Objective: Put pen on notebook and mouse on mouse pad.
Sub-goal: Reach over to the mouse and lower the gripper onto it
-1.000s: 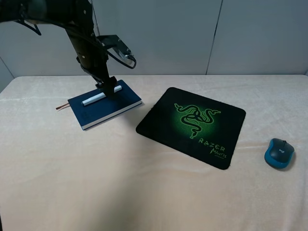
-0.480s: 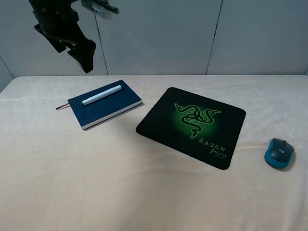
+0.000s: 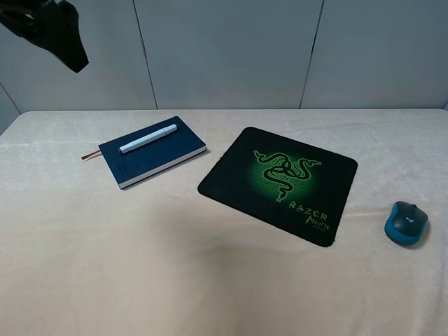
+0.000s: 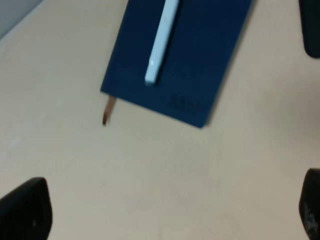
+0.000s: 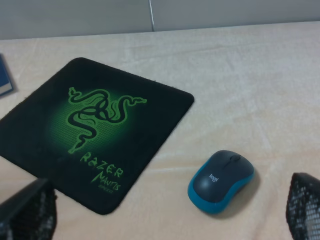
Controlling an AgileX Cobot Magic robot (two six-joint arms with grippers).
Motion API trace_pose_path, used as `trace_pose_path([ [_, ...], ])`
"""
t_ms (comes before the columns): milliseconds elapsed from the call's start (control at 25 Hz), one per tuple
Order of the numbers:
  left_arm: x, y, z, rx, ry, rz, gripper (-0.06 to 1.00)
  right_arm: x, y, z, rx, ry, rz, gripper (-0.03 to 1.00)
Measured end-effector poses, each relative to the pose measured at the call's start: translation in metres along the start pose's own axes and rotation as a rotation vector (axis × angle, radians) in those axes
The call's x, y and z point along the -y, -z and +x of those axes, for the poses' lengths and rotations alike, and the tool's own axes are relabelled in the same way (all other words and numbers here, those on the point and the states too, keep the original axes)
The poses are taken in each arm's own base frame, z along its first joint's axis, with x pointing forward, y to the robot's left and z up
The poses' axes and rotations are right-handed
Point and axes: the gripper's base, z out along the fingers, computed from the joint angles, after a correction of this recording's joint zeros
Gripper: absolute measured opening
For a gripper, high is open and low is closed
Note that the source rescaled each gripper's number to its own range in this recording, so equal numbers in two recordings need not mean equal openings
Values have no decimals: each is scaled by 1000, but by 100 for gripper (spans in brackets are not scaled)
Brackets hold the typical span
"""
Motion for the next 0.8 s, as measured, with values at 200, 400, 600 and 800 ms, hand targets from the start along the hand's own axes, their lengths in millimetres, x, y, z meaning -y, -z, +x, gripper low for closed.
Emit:
trace_pose_path([
  [200,12,19,44,9,80,1,98,0,0,0,0,0,0,100],
  [400,31,27,92,13,118,57,97,0,0,0,0,0,0,100],
  [600,52,35,148,60,135,97,96,0,0,0,0,0,0,100],
  [800,73,41,208,166,148,105,96,0,0,0,0,0,0,100],
])
